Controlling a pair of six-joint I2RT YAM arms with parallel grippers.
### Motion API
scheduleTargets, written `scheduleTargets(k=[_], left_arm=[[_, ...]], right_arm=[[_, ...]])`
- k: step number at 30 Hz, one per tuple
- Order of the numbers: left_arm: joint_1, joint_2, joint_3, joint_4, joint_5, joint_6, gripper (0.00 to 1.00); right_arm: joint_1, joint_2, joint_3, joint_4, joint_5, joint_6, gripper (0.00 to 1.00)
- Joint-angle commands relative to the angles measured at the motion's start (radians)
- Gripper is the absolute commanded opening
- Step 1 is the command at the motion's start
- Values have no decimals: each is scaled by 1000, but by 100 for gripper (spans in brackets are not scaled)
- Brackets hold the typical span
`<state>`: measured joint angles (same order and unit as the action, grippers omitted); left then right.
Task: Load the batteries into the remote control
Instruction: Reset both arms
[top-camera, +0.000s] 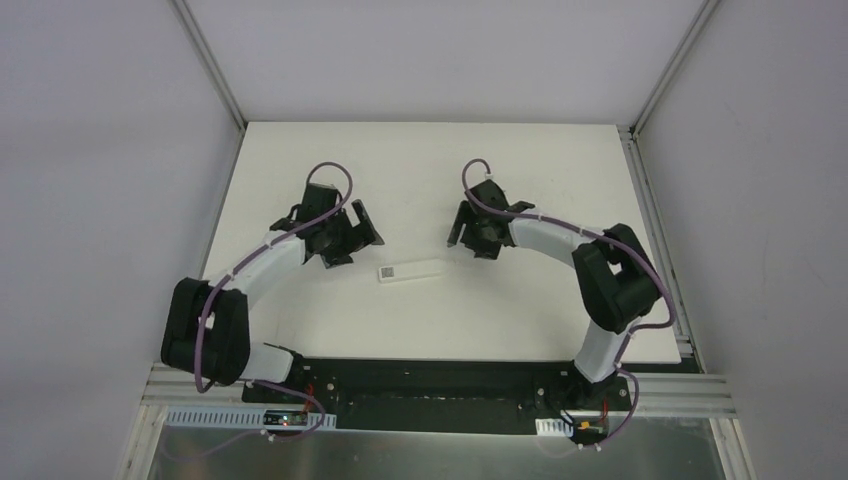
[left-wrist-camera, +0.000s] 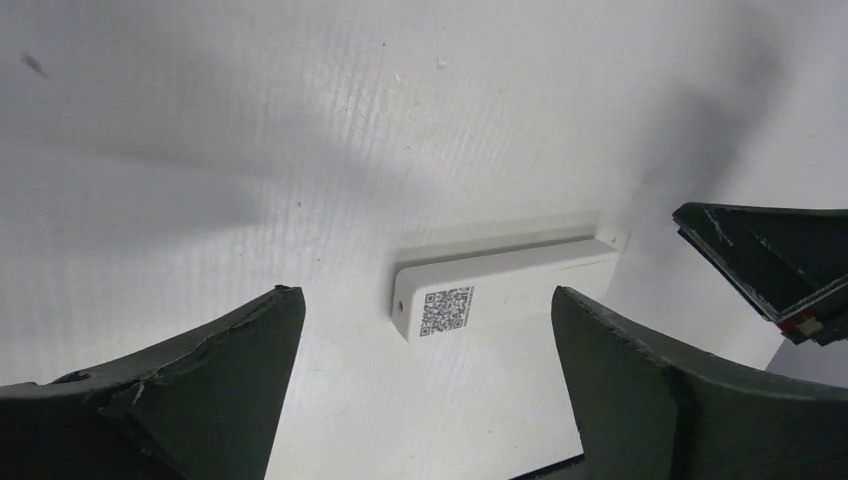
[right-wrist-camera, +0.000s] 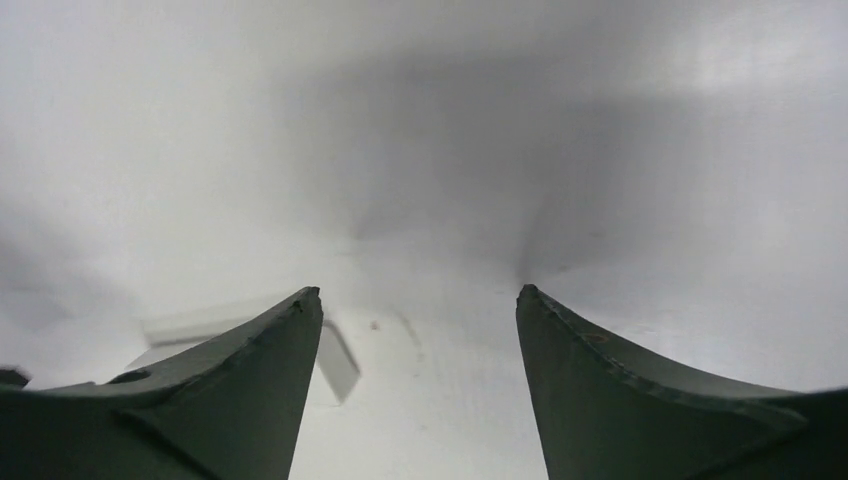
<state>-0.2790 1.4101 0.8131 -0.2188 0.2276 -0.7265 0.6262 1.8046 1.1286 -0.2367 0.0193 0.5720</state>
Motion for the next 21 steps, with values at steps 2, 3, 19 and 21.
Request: scheduleTargets(k=[2, 3, 19, 21], left_arm=[[49, -165, 69, -163, -96, 105, 99], [52, -200, 93, -203, -109, 130, 99], [52, -806, 417, -545, -375, 365, 99], [52, -854, 432, -564, -421, 376, 99]], right_arm=[[-98, -192, 21, -174, 155, -48, 78], [-117, -257, 14, -193, 179, -55, 80], [-269, -974, 111, -355, 704, -176, 100], [-268, -1026, 126, -355, 743, -174, 100]])
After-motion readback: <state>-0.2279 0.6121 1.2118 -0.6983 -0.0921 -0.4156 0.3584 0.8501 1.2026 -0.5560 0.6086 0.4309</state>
